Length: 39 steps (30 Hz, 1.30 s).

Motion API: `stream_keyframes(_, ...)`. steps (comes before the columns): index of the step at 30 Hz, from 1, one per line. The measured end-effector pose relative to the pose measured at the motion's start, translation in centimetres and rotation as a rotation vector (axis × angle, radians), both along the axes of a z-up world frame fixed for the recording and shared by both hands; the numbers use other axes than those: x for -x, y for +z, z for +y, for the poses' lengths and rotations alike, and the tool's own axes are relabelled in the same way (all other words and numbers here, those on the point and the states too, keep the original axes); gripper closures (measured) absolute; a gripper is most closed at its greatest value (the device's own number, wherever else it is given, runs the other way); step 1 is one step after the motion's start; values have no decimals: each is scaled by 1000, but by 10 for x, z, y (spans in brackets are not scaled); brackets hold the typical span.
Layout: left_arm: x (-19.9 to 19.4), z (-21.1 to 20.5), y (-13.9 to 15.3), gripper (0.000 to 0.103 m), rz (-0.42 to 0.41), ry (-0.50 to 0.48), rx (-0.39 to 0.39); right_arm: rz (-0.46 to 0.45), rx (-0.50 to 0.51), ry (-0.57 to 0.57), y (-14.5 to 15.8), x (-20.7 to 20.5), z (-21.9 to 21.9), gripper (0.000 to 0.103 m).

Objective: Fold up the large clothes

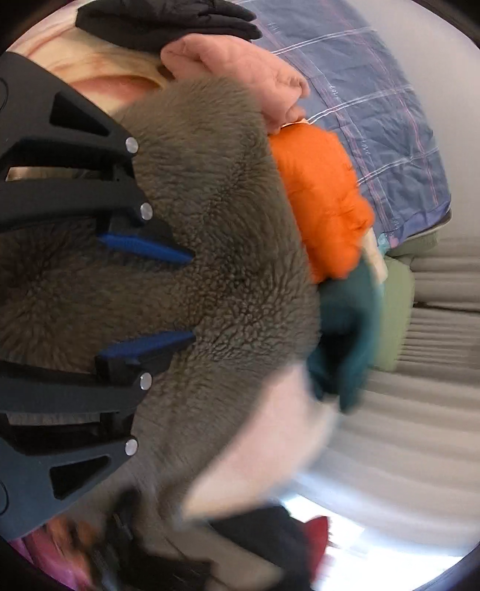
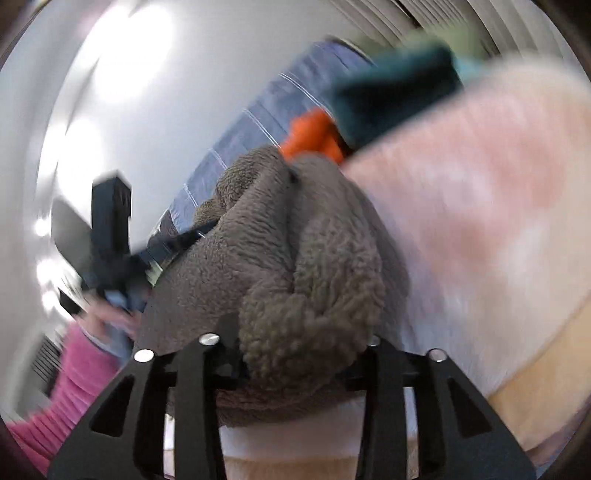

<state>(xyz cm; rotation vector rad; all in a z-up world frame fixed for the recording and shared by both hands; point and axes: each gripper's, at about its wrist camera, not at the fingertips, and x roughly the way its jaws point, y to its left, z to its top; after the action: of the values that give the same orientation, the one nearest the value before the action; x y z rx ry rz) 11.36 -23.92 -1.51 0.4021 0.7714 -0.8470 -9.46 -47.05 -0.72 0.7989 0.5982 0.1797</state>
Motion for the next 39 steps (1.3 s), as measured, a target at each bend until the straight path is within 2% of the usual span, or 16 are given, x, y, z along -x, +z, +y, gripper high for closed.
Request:
stream_keyframes(1, 2, -1, -9, 63, -31, -7, -8, 0, -17, 0, -2, 1, -3, 52)
stream_keyframes(5, -10, 9, -2, 63, 51, 11, 42, -30, 7, 28, 17, 9, -14, 33)
stream_keyframes(9, -7, 8, -3, 62, 12, 20, 6, -108, 137, -32, 64, 10, -40, 32)
stream_keyframes(14, 7, -3, -4, 62, -89, 26, -65, -2, 314, -12, 94, -72, -61, 42)
stream_keyframes(19, 8, 2, -3, 62, -91, 30, -49, 161, 200, 257, 63, -186, -54, 42)
stream_keyframes(23, 10, 7, -1, 62, -112, 34, -30, 316, 180, 318, 31, -244, -45, 43)
stream_keyframes(24, 11, 8, -1, 62, -120, 38, -24, 309, 142, 335, 26, -250, -43, 49)
stream_keyframes(25, 11, 9, 0, 62, -127, 41, -15, 275, 86, 357, 25, -252, -43, 80)
stream_keyframes(27, 12, 14, 3, 62, -134, 51, 5, 182, 64, 342, 38, -245, -42, 89)
stream_keyframes(28, 14, 16, 4, 61, -138, 58, 10, 67, 99, 315, 57, -236, -41, 90)
stream_keyframes(29, 15, 18, 7, 61, -142, 63, 15, -23, 145, 296, 74, -222, -39, 91)
stream_keyframes(31, 20, 21, 15, 60, -146, 49, 42, -77, 248, 267, 87, -208, -32, 91)
stream_keyframes(32, 22, 21, 18, 60, -147, 39, 47, -62, 314, 255, 82, -208, -28, 91)
stream_keyframes(34, 19, 14, 14, 60, -140, 47, 20, 94, 462, 224, 43, -230, -22, 90)
stream_keyframes(36, 14, 3, 6, 60, -153, 60, -28, 207, 444, 249, -1, -245, -23, 82)
stream_keyframes(39, 10, -2, 3, 60, -138, 54, -39, 165, 412, 174, 18, -229, -39, 68)
